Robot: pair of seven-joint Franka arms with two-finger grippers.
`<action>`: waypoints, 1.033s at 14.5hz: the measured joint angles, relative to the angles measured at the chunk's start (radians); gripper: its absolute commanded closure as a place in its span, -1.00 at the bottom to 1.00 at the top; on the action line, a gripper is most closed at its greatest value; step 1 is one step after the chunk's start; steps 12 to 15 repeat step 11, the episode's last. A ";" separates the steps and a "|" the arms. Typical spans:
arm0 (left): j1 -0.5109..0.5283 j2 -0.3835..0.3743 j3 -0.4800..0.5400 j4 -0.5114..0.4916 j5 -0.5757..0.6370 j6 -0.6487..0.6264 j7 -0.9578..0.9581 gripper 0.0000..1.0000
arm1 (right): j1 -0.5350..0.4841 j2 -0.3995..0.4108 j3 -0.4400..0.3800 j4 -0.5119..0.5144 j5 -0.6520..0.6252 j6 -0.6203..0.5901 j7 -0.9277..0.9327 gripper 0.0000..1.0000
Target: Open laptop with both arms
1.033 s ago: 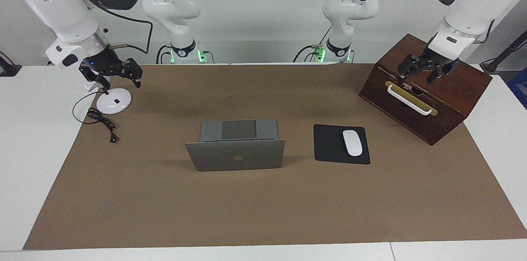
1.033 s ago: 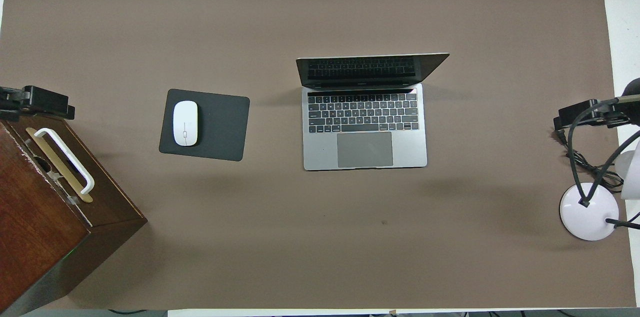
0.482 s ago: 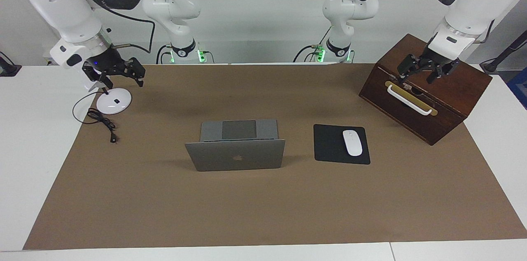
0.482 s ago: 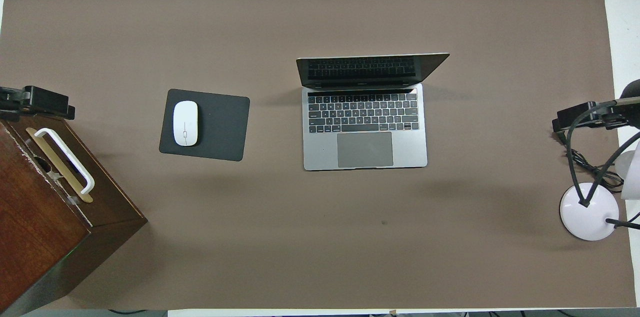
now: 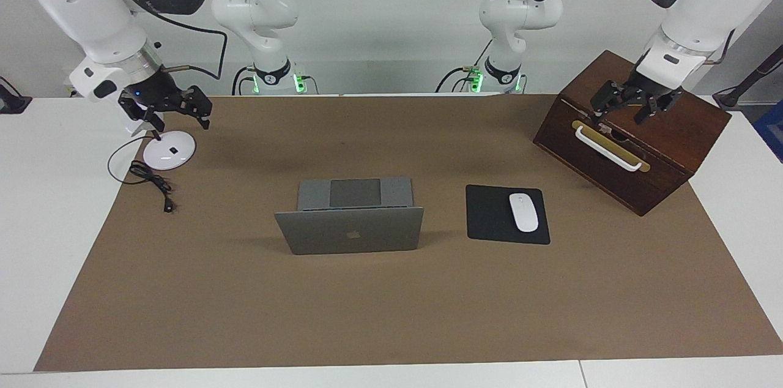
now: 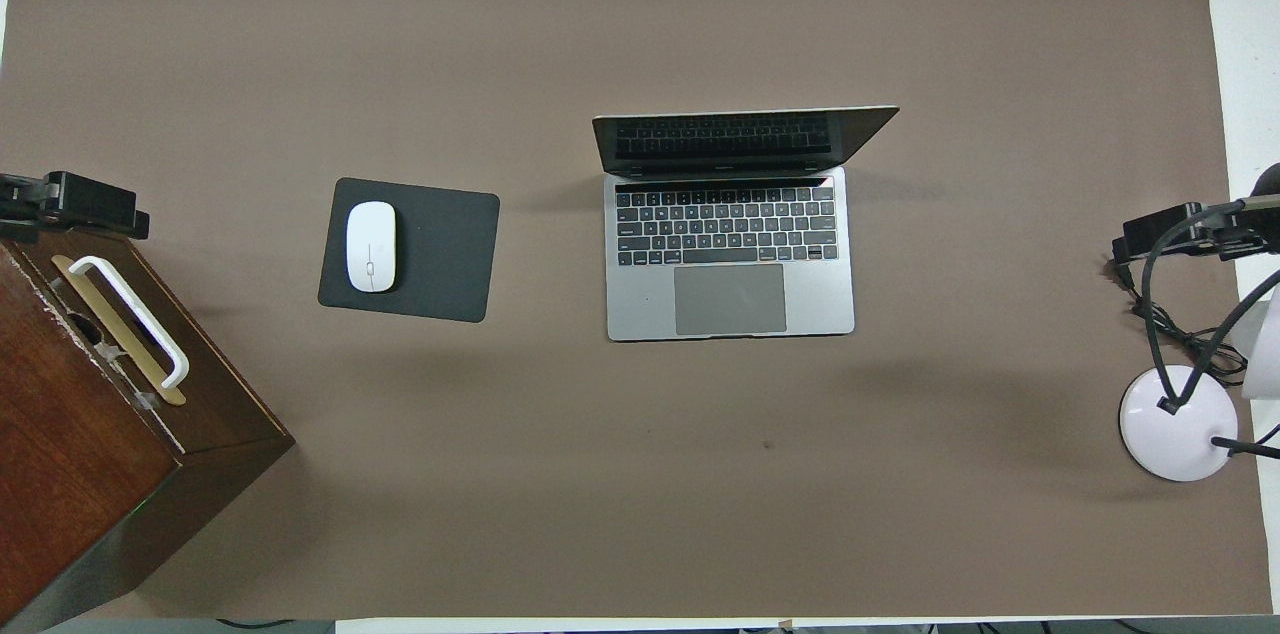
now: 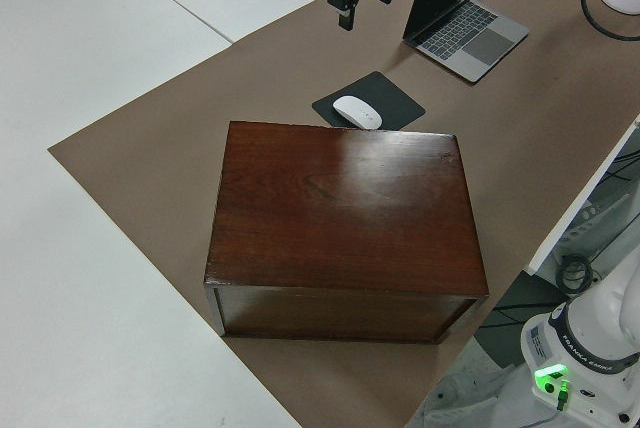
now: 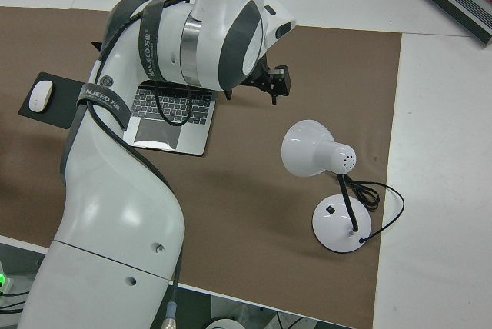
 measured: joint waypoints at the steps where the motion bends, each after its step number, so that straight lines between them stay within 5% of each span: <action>1: 0.000 0.000 0.000 0.000 0.000 0.000 0.000 -1.00 | -0.002 0.000 -0.002 0.000 0.000 0.000 0.000 -1.00; 15: 0.000 0.000 0.000 0.000 0.000 0.000 0.000 -1.00 | -0.010 0.000 -0.002 0.000 0.000 0.003 0.000 -1.00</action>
